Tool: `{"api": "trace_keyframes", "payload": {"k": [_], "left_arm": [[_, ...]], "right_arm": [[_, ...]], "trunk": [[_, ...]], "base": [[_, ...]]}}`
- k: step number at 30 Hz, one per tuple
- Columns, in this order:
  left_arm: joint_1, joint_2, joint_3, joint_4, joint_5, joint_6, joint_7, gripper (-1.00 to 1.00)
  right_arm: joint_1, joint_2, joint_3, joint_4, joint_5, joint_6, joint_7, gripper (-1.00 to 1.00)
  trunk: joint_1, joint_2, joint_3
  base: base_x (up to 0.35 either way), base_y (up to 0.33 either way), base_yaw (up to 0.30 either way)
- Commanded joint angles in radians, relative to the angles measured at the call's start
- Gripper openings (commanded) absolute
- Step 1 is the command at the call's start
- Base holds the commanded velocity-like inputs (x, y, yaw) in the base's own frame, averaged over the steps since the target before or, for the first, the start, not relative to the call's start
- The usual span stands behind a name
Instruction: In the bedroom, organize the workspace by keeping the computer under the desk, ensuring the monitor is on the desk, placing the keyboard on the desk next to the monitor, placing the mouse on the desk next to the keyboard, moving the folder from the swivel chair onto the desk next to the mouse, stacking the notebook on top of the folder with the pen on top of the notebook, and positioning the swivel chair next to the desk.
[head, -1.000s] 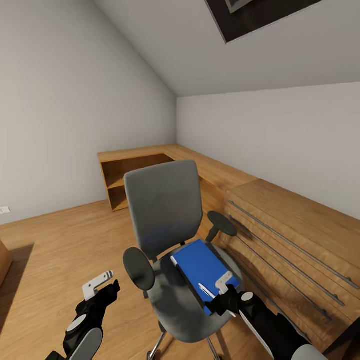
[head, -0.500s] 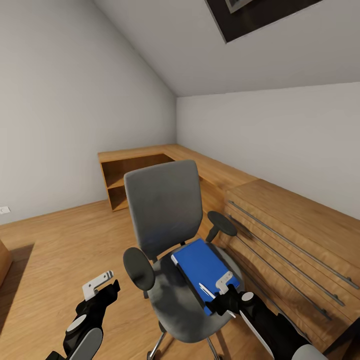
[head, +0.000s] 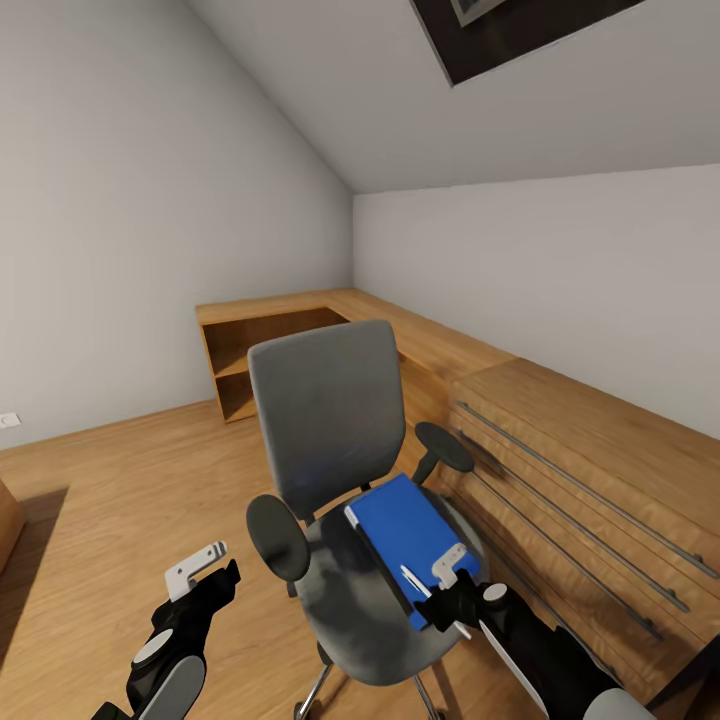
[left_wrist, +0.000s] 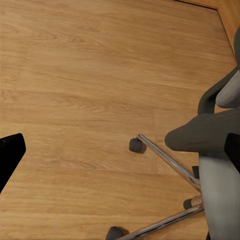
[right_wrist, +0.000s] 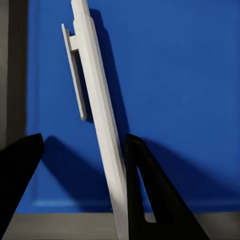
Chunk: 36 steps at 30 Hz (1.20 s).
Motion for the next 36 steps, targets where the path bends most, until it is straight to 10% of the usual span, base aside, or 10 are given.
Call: {"api": "trace_keyframes", "payload": {"k": [1,36], "left_arm": [[-0.001,0.001,-0.002,-0.002,0.003,0.005,0.007,1.0],[-0.001,0.004,-0.002,-0.002,0.003,0.003,0.007,1.0]], "right_arm": [[0.0,-0.001,0.002,-0.001,0.006,0.01,-0.001,-1.0],[0.0,-0.001,0.002,-0.002,0.006,0.043,0.001,-1.0]], "trunk": [[0.0,0.0,-0.001],[-0.012,0.021,0.008]], "base": [[0.0,0.0,0.0],[0.0,0.0,0.0]]}}
